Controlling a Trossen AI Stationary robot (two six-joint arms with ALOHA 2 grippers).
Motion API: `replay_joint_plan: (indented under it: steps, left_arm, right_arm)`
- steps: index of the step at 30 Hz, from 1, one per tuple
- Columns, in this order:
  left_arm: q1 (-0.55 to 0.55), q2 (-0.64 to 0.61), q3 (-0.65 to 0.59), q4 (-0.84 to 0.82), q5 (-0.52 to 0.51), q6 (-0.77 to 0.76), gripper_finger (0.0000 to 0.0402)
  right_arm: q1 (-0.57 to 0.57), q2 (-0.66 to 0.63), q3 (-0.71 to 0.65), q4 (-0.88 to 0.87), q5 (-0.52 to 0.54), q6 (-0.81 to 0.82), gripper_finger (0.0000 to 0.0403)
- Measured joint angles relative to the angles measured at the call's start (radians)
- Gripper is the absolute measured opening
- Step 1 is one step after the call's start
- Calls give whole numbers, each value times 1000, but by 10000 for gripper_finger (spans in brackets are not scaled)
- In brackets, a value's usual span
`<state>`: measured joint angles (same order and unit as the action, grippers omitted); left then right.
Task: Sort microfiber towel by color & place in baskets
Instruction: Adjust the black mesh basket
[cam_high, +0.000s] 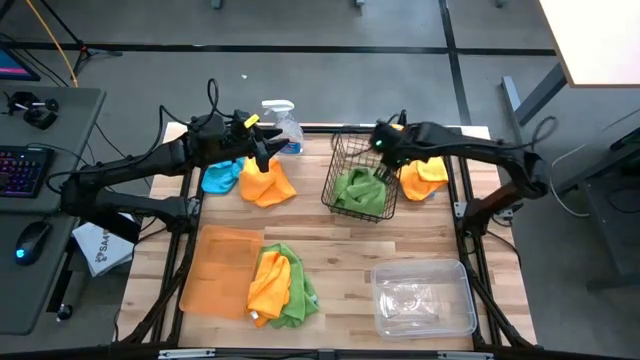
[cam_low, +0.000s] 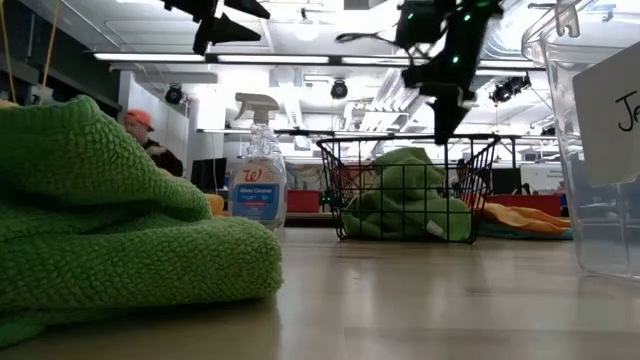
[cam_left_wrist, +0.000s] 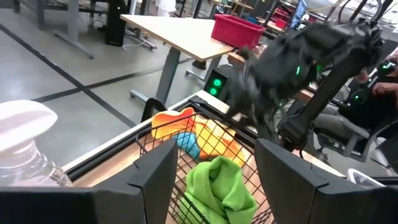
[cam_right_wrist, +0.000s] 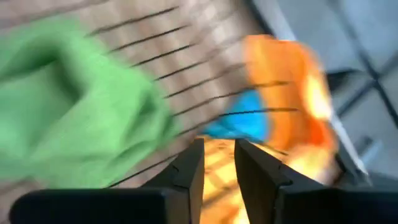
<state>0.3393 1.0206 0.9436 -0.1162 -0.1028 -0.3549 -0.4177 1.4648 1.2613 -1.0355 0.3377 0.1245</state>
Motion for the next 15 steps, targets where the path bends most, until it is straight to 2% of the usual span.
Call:
replay_joint_plan:
  steps: [2, 5, 8, 11, 15]
  left_arm:
    - [0, 0, 0, 0, 0, 0, 201]
    - [0, 0, 0, 0, 0, 0, 201]
    - [0, 0, 0, 0, 0, -10, 201]
    - [0, 0, 0, 0, 0, -10, 201]
    - [0, 0, 0, 0, 0, -11, 201]
  right_arm:
    - [-38, -44, 0, -10, 50, 55, 93]
    - [-121, -82, 0, -66, 66, 118, 90]
    - [-215, -84, 0, -149, 66, 146, 61]
    - [-294, -84, 0, -152, 58, 160, 14]
    - [-362, -69, 0, -125, -15, 158, 11]
